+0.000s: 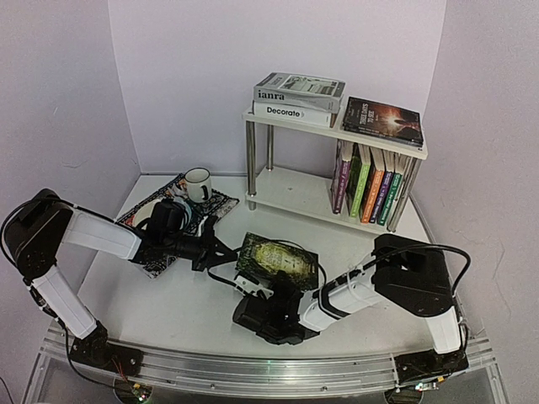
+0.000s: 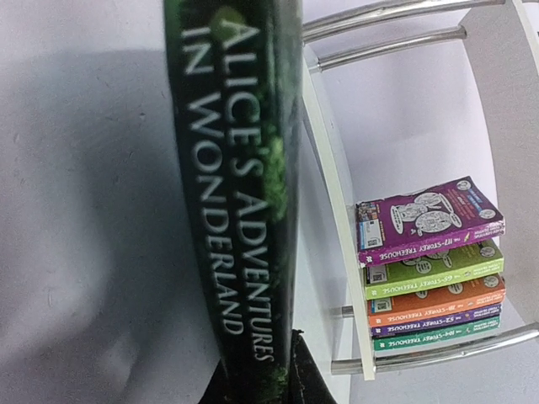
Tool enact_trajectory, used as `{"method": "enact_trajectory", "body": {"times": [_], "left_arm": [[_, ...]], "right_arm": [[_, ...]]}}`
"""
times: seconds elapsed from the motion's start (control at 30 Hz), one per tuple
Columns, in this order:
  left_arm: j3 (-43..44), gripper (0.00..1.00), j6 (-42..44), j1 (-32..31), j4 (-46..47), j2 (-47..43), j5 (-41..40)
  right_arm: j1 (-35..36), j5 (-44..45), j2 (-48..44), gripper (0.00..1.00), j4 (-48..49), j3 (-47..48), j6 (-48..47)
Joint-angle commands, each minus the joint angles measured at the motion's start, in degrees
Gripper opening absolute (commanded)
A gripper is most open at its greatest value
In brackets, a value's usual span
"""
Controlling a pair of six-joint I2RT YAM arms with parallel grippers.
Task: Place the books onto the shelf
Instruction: Pass from the left arm to the right
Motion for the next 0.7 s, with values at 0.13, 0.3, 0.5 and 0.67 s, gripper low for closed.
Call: {"method": "enact_trajectory", "body": {"times": [0.13, 0.3, 0.5, 0.67], "left_arm": [[-2.1, 0.21, 0.9, 2.9, 3.2, -5.4, 1.0], [-5.0, 0.39, 2.1, 5.4, 3.2, -11.8, -0.6], [-7.2, 0.48, 4.6, 7.7, 3.1, -17.9, 0.2], [-8.1, 0.60, 6.5, 8.2, 3.0, -23.1, -0.1]], "right_arm": [[0.2, -1.5, -10.5, 0.00, 1.2, -5.8, -3.9], [0.9, -6.9, -16.8, 0.00, -5.0, -7.6, -6.4], [2.5, -13.2, -24.9, 0.00, -18.5, -6.2, -3.9], [4.7, -14.2, -32.2, 0.00, -23.0, -4.4, -5.6]]}}
